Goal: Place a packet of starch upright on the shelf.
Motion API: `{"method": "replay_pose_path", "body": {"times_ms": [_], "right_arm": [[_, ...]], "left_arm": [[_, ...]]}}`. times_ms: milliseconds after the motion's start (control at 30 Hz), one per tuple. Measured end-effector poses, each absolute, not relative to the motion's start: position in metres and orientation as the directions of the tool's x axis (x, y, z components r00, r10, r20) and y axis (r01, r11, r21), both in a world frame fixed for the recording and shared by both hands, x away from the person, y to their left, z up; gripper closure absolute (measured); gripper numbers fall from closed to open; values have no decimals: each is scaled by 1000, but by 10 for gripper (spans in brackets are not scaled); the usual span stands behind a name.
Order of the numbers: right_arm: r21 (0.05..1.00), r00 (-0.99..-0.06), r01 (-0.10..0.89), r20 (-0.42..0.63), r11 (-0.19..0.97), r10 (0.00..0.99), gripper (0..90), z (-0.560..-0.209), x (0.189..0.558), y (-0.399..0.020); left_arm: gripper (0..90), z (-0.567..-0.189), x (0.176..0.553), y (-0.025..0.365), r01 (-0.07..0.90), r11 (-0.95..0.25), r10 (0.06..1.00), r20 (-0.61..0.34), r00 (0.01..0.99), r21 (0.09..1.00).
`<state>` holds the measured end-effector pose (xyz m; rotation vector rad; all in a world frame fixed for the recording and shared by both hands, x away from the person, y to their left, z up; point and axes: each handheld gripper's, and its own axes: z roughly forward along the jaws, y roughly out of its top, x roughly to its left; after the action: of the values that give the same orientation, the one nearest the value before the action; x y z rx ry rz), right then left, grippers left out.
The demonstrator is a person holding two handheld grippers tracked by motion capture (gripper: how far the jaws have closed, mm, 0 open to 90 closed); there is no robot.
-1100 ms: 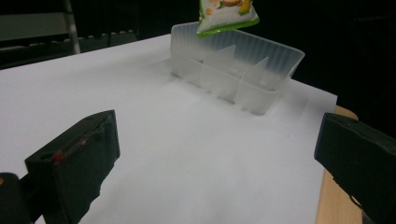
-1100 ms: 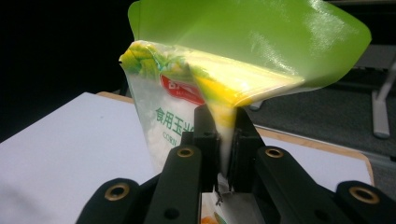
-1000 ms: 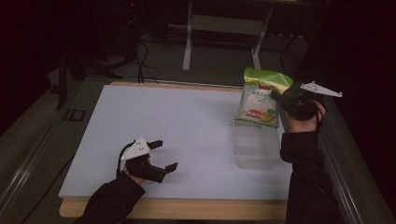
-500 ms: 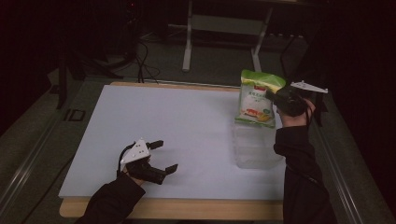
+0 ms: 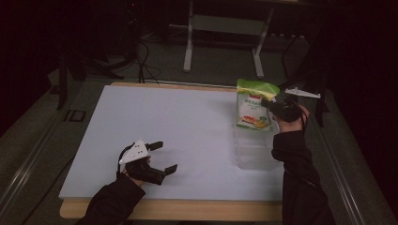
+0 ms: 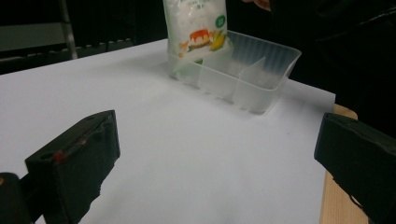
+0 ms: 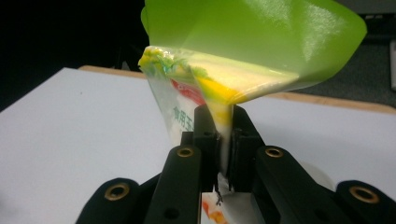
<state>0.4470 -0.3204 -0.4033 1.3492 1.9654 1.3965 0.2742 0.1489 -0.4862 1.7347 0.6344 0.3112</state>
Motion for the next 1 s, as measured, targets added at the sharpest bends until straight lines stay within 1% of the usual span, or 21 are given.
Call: {"method": "replay_pose_path", "body": {"times_ms": [167, 333, 500, 633, 800, 833, 867, 933, 967, 1000], "right_arm": [[856, -458, 517, 252, 24, 853, 844, -415, 446, -328], [826, -444, 561, 251, 49, 860, 844, -423, 447, -334], [811, -418, 584, 274, 25, 866, 845, -433, 448, -343], [812, -419, 582, 254, 43, 872, 844, -433, 447, -343], [817, -407, 572, 203, 76, 891, 828, -430, 446, -338], [817, -406, 570, 194, 82, 893, 803, -430, 446, -338], [832, -393, 550, 181, 73, 901, 734, -428, 443, -339], [838, -377, 542, 177, 62, 909, 647, -425, 441, -341], [841, -374, 536, 164, 69, 913, 625, -423, 439, -342], [841, -374, 536, 164, 69, 913, 625, -423, 439, -342]], "left_arm": [[7, -486, 274, 150, 250, -145, 564, -127, 816, 957], [7, -488, 274, 149, 254, -148, 558, -132, 819, 956], [7, -488, 274, 148, 252, -153, 555, -128, 822, 956], [7, -487, 275, 149, 253, -147, 560, -130, 818, 956], [7, -486, 274, 150, 248, -146, 563, -125, 817, 958], [7, -486, 274, 151, 249, -142, 566, -128, 815, 958], [7, -486, 274, 151, 252, -139, 567, -132, 813, 958], [7, -485, 275, 152, 252, -137, 570, -132, 811, 958], [7, -485, 275, 152, 252, -136, 571, -132, 811, 958], [7, -485, 275, 152, 252, -136, 571, -132, 811, 958]]}}
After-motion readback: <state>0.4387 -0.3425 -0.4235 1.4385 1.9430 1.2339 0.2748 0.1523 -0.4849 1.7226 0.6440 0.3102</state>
